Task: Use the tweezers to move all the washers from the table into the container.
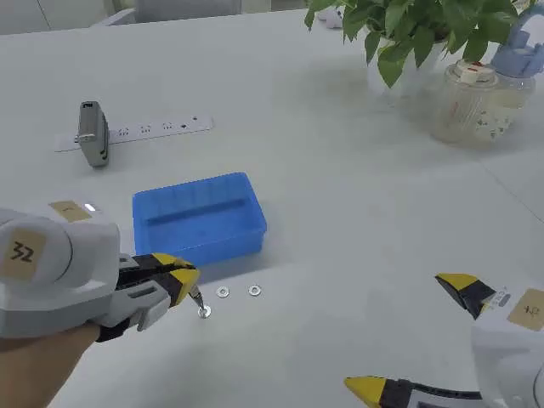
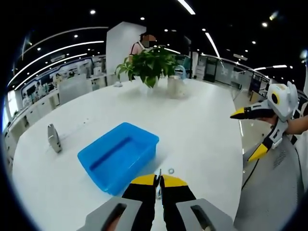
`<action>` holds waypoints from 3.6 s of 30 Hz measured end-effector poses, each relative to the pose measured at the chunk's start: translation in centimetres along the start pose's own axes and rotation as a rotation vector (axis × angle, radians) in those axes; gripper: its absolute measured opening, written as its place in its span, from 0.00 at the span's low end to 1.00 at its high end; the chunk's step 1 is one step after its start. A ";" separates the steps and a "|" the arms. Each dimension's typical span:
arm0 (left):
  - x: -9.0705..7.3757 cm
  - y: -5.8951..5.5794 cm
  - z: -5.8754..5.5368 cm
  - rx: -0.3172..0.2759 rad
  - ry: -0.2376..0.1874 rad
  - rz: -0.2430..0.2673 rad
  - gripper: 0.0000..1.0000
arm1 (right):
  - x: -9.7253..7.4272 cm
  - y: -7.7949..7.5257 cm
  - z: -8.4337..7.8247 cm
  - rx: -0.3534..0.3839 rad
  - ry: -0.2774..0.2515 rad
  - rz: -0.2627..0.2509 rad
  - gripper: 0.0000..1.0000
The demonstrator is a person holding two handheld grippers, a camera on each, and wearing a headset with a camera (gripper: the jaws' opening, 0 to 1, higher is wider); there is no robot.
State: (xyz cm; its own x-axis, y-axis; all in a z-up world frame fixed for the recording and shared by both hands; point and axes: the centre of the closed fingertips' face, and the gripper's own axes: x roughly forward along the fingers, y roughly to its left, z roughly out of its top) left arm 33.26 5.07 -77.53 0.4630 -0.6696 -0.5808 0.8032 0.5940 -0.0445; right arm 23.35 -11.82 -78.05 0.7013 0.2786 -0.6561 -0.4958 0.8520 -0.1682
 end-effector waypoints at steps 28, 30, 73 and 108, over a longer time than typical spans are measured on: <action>0.5 0.4 -0.1 -0.018 -0.018 0.004 0.00 | 0.1 0.0 -0.2 -0.006 0.015 -0.002 0.83; 0.5 0.4 -0.1 -0.016 -0.017 0.003 0.00 | 0.1 0.0 -0.2 -0.006 0.015 -0.001 0.83; 0.6 0.0 -0.1 0.004 -0.001 0.000 0.00 | 0.2 0.0 -0.4 -0.014 0.018 0.000 0.82; -1.1 0.9 2.8 0.043 -0.032 0.041 0.00 | -0.1 -0.1 0.1 -0.009 -0.005 -0.005 0.82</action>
State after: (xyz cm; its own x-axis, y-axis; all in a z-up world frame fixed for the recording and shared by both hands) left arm 34.55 5.07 -74.67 0.5067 -0.6593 -0.5554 0.7986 0.6017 0.0143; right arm 23.40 -11.91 -77.92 0.7062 0.2768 -0.6517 -0.4970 0.8493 -0.1778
